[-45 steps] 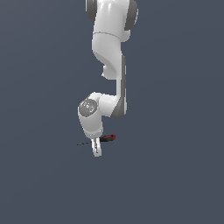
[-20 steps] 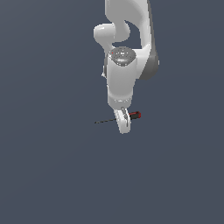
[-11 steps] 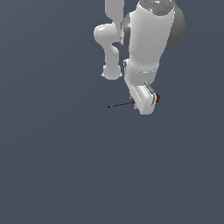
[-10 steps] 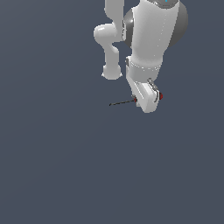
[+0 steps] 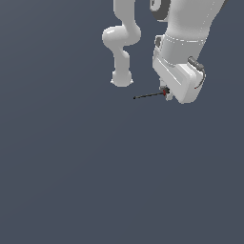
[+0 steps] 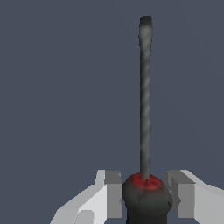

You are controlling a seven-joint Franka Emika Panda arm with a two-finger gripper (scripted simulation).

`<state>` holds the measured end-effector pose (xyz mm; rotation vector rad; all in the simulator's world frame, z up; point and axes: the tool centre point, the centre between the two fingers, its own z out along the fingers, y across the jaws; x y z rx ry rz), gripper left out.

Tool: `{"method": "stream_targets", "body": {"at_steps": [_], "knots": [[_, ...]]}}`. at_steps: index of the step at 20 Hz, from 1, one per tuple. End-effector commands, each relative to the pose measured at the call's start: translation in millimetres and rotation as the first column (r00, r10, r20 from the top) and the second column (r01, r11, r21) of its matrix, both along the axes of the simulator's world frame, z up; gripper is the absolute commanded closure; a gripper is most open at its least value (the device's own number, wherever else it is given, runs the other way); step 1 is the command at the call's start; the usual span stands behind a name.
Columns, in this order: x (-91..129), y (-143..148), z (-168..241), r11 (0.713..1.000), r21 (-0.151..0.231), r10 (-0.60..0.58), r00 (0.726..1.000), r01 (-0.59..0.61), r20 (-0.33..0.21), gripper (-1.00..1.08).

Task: Pick up the object and move it to a goal position.

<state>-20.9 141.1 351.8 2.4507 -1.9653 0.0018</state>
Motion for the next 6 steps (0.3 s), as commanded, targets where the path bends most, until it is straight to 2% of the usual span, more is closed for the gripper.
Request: {"method": "stream_targets", "body": {"at_steps": [1, 6], "knots": [[-0.7, 5.7, 8.6, 1.000, 0.000, -0.001, 1.000, 0.001, -0.001, 1.08], [-0.5, 9.7, 13.8, 1.000, 0.000, 0.000, 1.000, 0.000, -0.001, 1.08]]}}
